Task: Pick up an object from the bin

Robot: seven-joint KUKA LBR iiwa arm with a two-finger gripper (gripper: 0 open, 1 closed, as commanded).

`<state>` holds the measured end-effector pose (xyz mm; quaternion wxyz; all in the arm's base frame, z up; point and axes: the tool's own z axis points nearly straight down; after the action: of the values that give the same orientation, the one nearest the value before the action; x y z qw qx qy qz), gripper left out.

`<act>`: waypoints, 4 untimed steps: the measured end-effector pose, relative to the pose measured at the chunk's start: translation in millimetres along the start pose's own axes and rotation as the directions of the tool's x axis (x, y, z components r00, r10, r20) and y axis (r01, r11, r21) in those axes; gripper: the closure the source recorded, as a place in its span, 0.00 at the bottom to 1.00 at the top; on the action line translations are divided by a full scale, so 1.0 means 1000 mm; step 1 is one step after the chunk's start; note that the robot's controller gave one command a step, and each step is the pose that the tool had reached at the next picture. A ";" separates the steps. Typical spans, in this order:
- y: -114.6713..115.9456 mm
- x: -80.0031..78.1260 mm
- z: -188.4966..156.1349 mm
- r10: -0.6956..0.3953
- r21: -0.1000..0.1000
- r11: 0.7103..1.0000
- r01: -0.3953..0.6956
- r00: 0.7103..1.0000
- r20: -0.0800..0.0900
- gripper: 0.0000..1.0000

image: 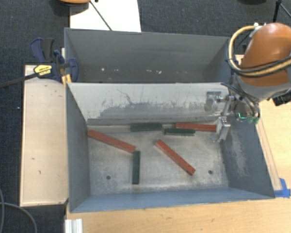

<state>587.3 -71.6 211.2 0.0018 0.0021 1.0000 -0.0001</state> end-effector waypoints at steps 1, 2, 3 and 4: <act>0.018 0.027 0.055 0.015 0.000 1.000 -0.015 1.000 0.004 0.00; 0.058 0.039 0.084 -0.002 0.000 1.000 0.002 1.000 -0.006 0.00; 0.068 0.042 0.114 0.114 -0.003 0.993 -0.114 0.993 0.000 0.00; 0.071 0.071 0.141 0.079 0.000 0.997 -0.079 0.997 -0.004 1.00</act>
Offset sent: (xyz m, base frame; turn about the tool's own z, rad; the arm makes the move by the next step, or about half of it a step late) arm -0.0413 0.0756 -0.0887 -0.0165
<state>516.9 -0.2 70.0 -0.0001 0.0415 0.9991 0.0002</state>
